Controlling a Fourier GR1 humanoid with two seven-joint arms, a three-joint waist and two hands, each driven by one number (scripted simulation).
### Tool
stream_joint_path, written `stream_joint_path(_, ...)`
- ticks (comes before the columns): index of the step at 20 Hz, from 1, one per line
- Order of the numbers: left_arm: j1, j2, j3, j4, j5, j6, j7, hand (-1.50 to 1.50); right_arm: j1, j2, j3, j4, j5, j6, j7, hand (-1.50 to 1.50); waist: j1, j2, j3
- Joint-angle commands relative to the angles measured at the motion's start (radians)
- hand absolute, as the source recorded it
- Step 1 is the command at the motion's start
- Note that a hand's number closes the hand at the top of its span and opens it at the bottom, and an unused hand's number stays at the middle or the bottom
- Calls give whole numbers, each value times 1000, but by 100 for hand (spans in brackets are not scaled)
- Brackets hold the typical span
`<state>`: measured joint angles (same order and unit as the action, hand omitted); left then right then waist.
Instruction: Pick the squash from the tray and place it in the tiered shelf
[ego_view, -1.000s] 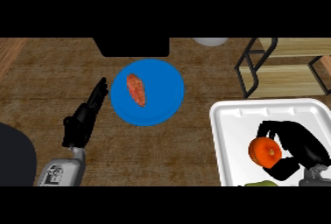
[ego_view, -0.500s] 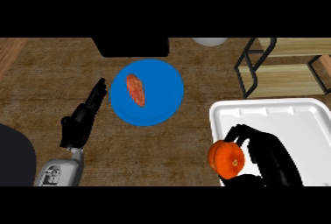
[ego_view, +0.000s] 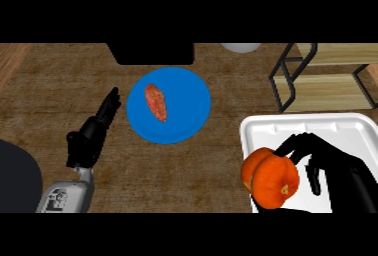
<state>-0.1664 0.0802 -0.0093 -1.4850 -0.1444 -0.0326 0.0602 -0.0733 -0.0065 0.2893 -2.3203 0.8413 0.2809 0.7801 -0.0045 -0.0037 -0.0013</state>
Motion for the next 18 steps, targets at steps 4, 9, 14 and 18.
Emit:
stream_joint_path(4, 13, -36, -38, -3, -32, 26, -9, 0, -258, -65, -166, -123, 26, 91, 169, 150, -1, 0, 0)
stream_joint_path(9, 26, -25, -26, -11, -33, 28, -5, 0, -411, -121, -270, -87, 27, 109, 238, 150, 1, 0, 0)
stream_joint_path(14, -26, -13, -1, 24, -15, 13, -4, 0, -555, -236, -415, -22, -39, 185, 234, 150, 0, 1, 1)
stream_joint_path(18, -33, -39, -12, 90, -38, 36, -56, 0, -704, -246, -424, 113, -5, 149, 265, 150, 3, 3, 0)
